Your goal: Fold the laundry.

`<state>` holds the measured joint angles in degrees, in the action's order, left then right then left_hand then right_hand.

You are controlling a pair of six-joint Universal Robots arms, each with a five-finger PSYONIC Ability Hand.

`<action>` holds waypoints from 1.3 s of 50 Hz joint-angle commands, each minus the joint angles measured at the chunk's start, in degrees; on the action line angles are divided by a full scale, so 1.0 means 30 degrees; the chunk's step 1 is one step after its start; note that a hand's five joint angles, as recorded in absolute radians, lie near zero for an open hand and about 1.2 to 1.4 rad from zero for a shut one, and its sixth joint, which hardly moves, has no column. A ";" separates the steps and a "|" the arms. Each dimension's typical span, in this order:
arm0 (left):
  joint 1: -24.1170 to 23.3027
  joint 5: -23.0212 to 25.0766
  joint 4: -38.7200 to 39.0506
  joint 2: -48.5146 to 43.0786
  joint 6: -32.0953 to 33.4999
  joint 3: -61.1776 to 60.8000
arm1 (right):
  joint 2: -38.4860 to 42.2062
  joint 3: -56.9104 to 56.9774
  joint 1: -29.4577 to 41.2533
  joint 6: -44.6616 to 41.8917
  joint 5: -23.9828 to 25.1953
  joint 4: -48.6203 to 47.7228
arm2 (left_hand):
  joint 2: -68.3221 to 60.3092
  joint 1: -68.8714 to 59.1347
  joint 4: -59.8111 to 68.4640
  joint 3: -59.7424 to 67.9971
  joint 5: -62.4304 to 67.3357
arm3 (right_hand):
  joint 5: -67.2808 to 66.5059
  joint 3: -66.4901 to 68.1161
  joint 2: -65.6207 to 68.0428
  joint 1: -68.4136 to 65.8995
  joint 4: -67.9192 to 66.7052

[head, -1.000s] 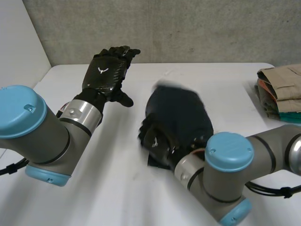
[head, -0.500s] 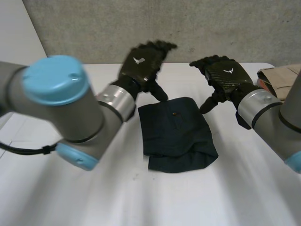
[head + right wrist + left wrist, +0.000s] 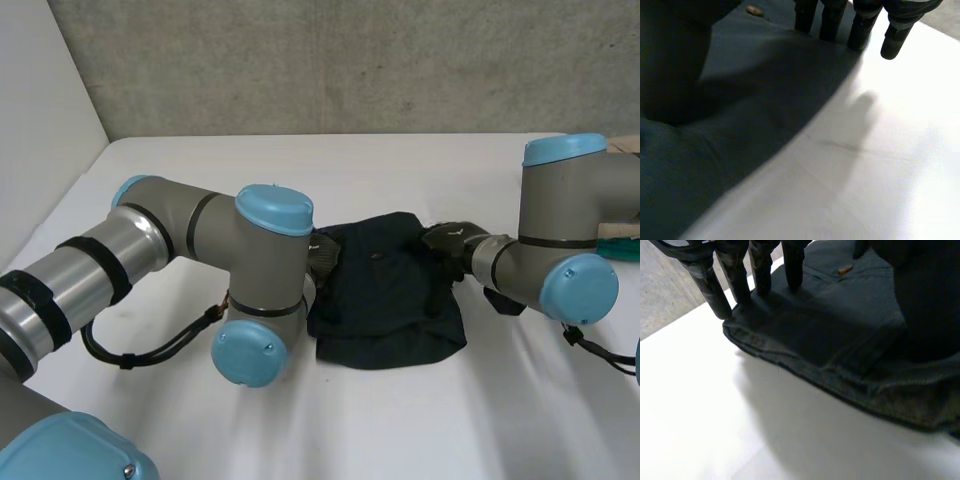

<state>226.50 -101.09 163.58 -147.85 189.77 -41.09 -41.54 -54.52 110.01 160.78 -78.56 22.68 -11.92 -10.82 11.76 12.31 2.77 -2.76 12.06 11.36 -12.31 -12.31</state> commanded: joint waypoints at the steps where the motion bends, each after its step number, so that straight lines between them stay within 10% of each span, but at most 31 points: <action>1: 0.0172 0.0239 -0.0475 0.2630 -0.0004 -0.1006 | -0.2235 -0.1276 -0.0079 -0.1298 -0.1705 -0.2282 | 0.0118 -0.0247 -0.0065 -0.0248 -0.0403 | 0.0919 -0.0686 -0.0454 0.0768 0.0768; 12: 0.0963 0.2813 0.3389 0.8790 -0.0033 -0.4376 | -0.8827 -0.9914 0.0798 -0.3611 -0.1821 -0.8609 | 0.0639 0.0274 -0.0585 -0.0768 -0.0923 | 0.0919 -0.0686 -0.0454 0.0768 0.0768; 23: 0.3277 1.3467 0.3982 1.0991 -0.0150 -0.5872 | -0.9710 -1.8180 0.3757 -0.3701 -0.1792 -1.4555 | 0.0567 0.0202 -0.0514 -0.0697 -0.0852 | 0.0919 -0.0686 -0.0454 0.0768 0.0768; 31: 0.3806 1.7871 0.1637 1.1489 -0.0209 -0.6487 | -0.7660 -1.9152 0.3964 -0.3847 -0.2260 -2.0710 | 0.0623 0.0259 -0.0570 -0.0753 -0.0908 | 0.0919 -0.0686 -0.0454 0.0768 0.0768; 46: 0.3571 1.8023 0.1693 1.1724 -0.0239 -0.7338 | -0.3587 -1.4202 0.3876 -0.4111 -0.3022 -2.1768 | 0.0639 0.0274 -0.0585 -0.0768 -0.0923 | 0.0919 -0.0686 -0.0454 0.0768 0.0768; 50: 0.3600 1.8023 0.1693 1.1753 -0.0239 -0.7338 | -0.3469 -1.3059 0.3846 -0.3935 -0.2847 -2.1593 | 0.0623 0.0259 -0.0570 -0.0753 -0.0908 | -2.2351 2.2584 2.2816 -2.2502 -2.2502; 65: 0.3688 1.7321 0.2541 1.3275 -0.1467 -0.7074 | -0.6426 -0.7084 0.1359 -0.2149 -0.1177 -1.9603 | 0.0567 0.0202 -0.0514 -0.0697 -0.0852 | -2.2415 2.2647 2.2879 -2.2565 -2.2565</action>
<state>237.56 -47.54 169.14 -110.40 188.01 -62.53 -56.06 -83.14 118.74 151.49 -83.29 -40.08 -11.91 -10.82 11.75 12.30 2.76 -51.29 66.06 66.31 -58.64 -68.51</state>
